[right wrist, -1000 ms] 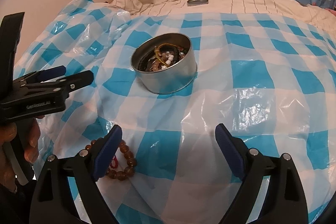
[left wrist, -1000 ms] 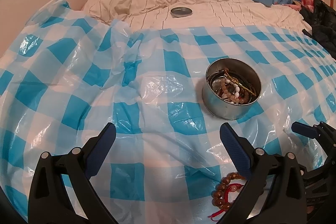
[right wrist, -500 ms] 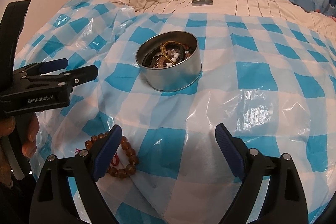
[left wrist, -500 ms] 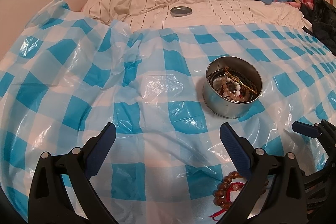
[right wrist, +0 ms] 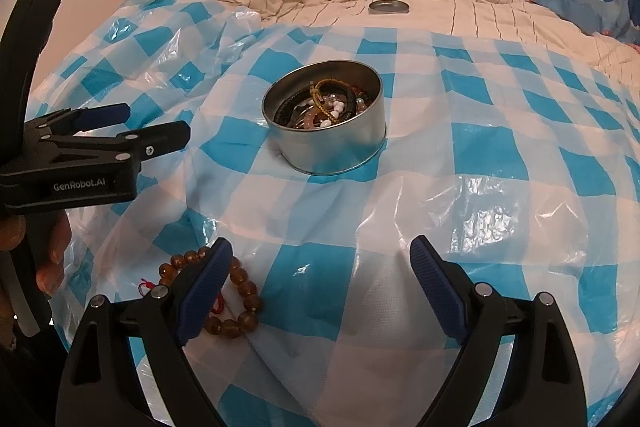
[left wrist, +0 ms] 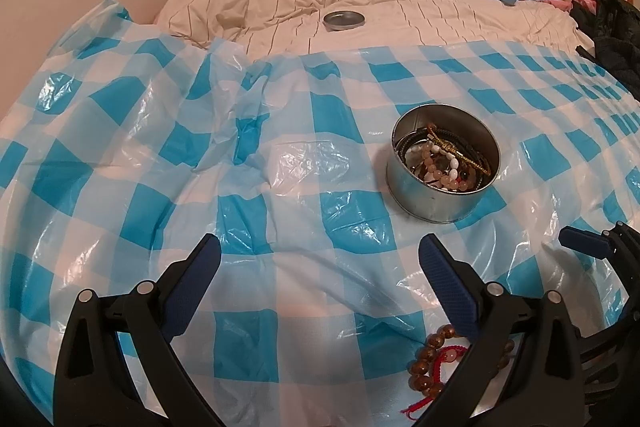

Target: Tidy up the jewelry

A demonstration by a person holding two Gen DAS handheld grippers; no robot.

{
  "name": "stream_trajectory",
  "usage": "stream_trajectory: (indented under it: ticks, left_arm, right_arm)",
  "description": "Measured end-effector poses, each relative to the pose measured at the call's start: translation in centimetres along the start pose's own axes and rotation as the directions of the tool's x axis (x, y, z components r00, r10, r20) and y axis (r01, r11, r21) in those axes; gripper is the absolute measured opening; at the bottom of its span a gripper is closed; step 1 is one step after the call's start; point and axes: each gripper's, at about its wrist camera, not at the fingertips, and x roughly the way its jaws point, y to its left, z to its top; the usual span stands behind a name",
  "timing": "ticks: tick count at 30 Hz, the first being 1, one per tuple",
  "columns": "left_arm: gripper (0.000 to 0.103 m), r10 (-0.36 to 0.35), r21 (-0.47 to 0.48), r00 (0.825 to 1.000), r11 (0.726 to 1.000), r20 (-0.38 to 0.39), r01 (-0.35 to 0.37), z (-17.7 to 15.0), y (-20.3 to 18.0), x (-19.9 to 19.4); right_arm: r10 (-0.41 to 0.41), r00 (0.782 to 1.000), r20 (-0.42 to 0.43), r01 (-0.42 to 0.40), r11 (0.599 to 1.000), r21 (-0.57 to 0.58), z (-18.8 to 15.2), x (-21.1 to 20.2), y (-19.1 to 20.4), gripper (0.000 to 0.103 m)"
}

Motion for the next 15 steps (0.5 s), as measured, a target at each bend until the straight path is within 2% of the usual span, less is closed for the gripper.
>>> stream_trajectory:
  ticks: [15]
  left_arm:
    - [0.095, 0.006, 0.010, 1.000, 1.000, -0.004, -0.006, -0.1, 0.0, 0.0]
  right_arm:
    - [-0.087, 0.996, -0.003, 0.086, 0.985, -0.148, -0.6, 0.5, 2.1, 0.087]
